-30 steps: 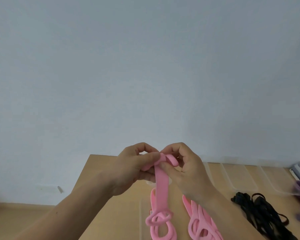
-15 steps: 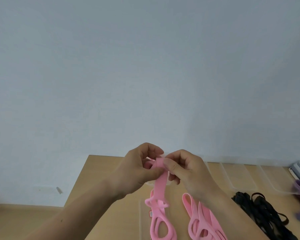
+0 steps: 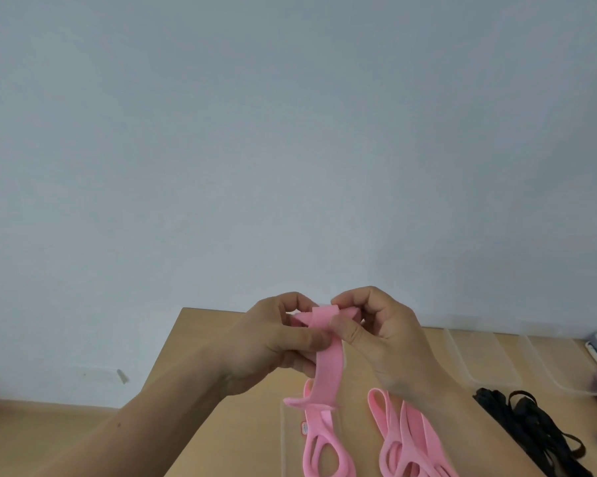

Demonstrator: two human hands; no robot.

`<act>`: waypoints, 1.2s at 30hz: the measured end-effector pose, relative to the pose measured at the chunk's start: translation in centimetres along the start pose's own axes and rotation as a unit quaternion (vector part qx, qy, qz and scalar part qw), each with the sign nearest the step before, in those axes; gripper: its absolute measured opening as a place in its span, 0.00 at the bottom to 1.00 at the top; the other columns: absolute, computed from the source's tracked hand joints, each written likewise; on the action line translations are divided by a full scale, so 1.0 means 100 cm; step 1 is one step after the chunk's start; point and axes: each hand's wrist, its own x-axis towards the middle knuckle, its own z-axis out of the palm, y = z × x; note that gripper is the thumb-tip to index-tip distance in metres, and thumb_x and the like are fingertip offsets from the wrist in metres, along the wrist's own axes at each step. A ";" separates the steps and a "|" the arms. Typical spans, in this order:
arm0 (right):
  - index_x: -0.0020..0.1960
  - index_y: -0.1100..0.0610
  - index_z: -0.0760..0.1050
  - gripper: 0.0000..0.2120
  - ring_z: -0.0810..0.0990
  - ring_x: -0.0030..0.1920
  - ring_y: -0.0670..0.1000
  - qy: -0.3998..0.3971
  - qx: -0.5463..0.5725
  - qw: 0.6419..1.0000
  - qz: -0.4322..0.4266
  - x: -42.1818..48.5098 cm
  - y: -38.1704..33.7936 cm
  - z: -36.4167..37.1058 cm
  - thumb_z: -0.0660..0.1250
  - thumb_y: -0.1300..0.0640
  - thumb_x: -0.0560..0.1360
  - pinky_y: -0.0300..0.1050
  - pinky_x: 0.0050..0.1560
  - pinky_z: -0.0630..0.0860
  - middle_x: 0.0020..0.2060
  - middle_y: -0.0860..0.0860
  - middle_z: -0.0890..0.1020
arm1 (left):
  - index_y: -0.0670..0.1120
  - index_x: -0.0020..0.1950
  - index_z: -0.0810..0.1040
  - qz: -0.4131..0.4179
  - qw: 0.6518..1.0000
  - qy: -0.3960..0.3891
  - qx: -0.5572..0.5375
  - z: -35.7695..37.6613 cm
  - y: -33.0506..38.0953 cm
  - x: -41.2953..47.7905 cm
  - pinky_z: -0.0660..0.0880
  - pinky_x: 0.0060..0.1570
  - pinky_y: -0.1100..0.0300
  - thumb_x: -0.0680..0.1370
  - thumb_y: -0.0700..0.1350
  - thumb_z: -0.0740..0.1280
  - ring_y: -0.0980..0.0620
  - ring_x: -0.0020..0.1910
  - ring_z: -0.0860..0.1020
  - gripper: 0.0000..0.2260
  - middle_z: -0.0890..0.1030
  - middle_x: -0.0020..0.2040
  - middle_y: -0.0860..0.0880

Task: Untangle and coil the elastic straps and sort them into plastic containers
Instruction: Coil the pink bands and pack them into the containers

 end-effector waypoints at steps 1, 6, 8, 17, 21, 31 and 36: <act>0.48 0.42 0.79 0.08 0.76 0.36 0.43 -0.001 -0.010 1.000 -0.004 0.000 0.000 0.000 0.73 0.49 0.69 0.36 0.40 0.76 0.36 0.41 0.80 | 0.39 0.53 0.74 -0.002 1.000 -0.001 -0.012 0.000 0.001 0.000 0.81 0.42 0.50 0.69 0.38 0.74 0.40 0.41 0.81 0.16 0.83 0.44 0.37; 0.50 0.41 0.78 0.10 0.76 0.37 0.46 -0.022 -0.039 0.999 -0.012 -0.001 0.002 -0.002 0.73 0.48 0.69 0.42 0.42 0.79 0.39 0.41 0.80 | 0.42 0.45 0.77 -0.008 0.999 0.022 -0.031 0.004 0.002 0.001 0.80 0.47 0.47 0.69 0.47 0.76 0.38 0.43 0.81 0.13 0.81 0.42 0.40; 0.49 0.42 0.78 0.11 0.76 0.37 0.45 -0.023 -0.037 0.999 -0.011 -0.002 0.001 -0.001 0.74 0.51 0.69 0.42 0.42 0.79 0.39 0.41 0.80 | 0.41 0.48 0.77 -0.005 0.999 0.033 -0.038 0.004 0.001 0.002 0.79 0.49 0.44 0.70 0.43 0.76 0.38 0.44 0.82 0.12 0.82 0.44 0.38; 0.53 0.51 0.78 0.15 0.80 0.41 0.52 -0.052 0.114 0.991 0.036 -0.005 0.000 -0.002 0.74 0.59 0.68 0.44 0.43 0.79 0.43 0.54 0.79 | 0.43 0.52 0.79 0.091 0.992 0.086 0.025 0.002 -0.008 0.009 0.78 0.44 0.57 0.67 0.39 0.77 0.46 0.44 0.83 0.16 0.81 0.45 0.43; 0.57 0.53 0.77 0.19 0.80 0.35 0.54 -0.009 0.110 0.990 0.085 -0.003 0.000 -0.001 0.76 0.48 0.70 0.43 0.39 0.78 0.41 0.54 0.83 | 0.47 0.60 0.75 0.096 0.988 0.085 0.088 0.001 -0.013 0.008 0.80 0.49 0.54 0.67 0.40 0.77 0.47 0.46 0.84 0.23 0.82 0.44 0.51; 0.46 0.49 0.81 0.05 0.78 0.30 0.51 -0.018 0.068 0.993 0.095 0.002 0.000 -0.002 0.74 0.58 0.73 0.41 0.34 0.77 0.34 0.53 0.82 | 0.42 0.54 0.79 0.060 0.988 0.046 0.135 -0.003 -0.012 0.008 0.80 0.50 0.52 0.72 0.42 0.76 0.47 0.47 0.84 0.13 0.86 0.48 0.43; 0.48 0.46 0.81 0.09 0.78 0.31 0.50 -0.026 0.082 0.993 0.084 0.001 -0.002 -0.001 0.74 0.60 0.73 0.40 0.36 0.78 0.35 0.49 0.82 | 0.42 0.54 0.78 0.050 0.987 0.045 0.143 -0.001 -0.010 0.007 0.80 0.43 0.50 0.71 0.42 0.74 0.46 0.43 0.84 0.13 0.85 0.47 0.43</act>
